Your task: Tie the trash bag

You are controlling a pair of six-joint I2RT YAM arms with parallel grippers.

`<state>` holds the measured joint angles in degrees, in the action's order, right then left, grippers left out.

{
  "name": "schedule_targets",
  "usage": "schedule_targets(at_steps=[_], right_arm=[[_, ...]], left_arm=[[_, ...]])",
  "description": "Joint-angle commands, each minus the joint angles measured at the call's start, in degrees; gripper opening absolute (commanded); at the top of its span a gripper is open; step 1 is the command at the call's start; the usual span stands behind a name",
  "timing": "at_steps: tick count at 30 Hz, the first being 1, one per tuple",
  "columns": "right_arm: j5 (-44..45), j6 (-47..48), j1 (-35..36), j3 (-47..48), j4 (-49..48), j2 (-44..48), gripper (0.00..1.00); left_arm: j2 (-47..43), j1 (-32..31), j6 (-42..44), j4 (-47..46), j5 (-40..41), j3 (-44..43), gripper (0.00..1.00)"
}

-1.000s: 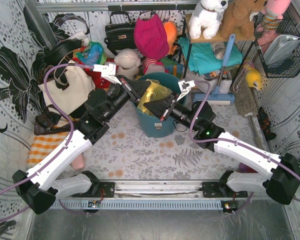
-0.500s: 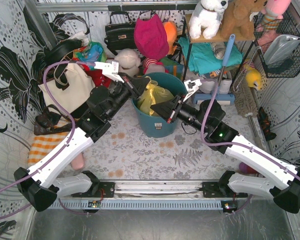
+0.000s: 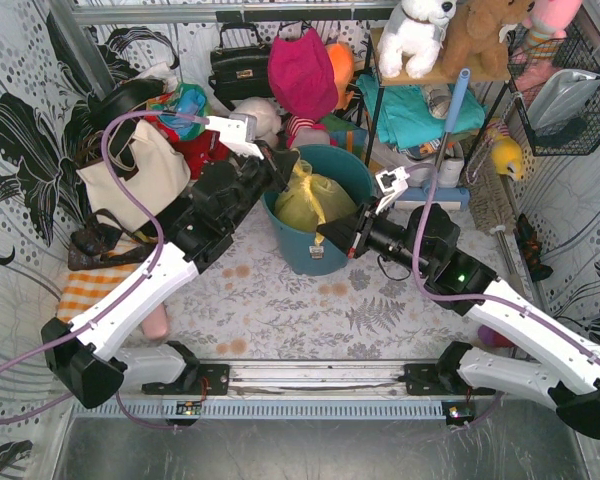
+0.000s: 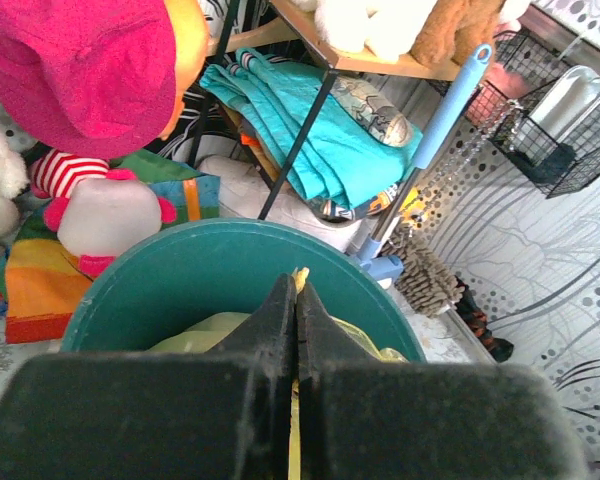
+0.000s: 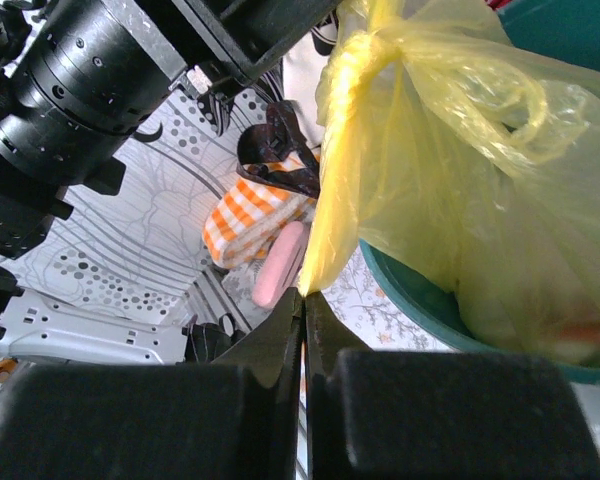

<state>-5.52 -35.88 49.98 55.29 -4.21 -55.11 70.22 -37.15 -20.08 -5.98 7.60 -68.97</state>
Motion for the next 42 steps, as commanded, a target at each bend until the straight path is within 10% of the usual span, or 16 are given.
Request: schedule_targets(at_steps=[1,17,25,32,38,42], right_arm=[[1.06,1.67,0.21,1.02,5.66,2.1,0.0],[-4.49,-0.02,0.21,-2.56,16.68,5.9,0.0],[-2.02,0.23,0.21,-2.55,13.91,5.85,0.0],[1.72,0.98,0.21,-3.59,8.25,6.85,0.0],[3.29,2.84,0.2,-2.29,7.12,6.15,0.0],[3.5,3.39,0.21,-1.77,7.02,5.57,0.0]], left_arm=[[0.85,0.0,4.28,-2.41,3.69,-1.98,0.01],[8.13,-0.01,11.61,-3.88,8.92,-5.65,0.0],[2.36,-0.03,14.04,-11.2,-12.91,-4.54,0.06],[-3.33,-0.03,14.48,-19.38,-26.77,2.21,0.46],[-8.62,0.03,10.08,-23.89,-16.2,6.81,0.61],[-6.36,0.05,-1.8,-7.27,1.03,-1.08,0.59]])
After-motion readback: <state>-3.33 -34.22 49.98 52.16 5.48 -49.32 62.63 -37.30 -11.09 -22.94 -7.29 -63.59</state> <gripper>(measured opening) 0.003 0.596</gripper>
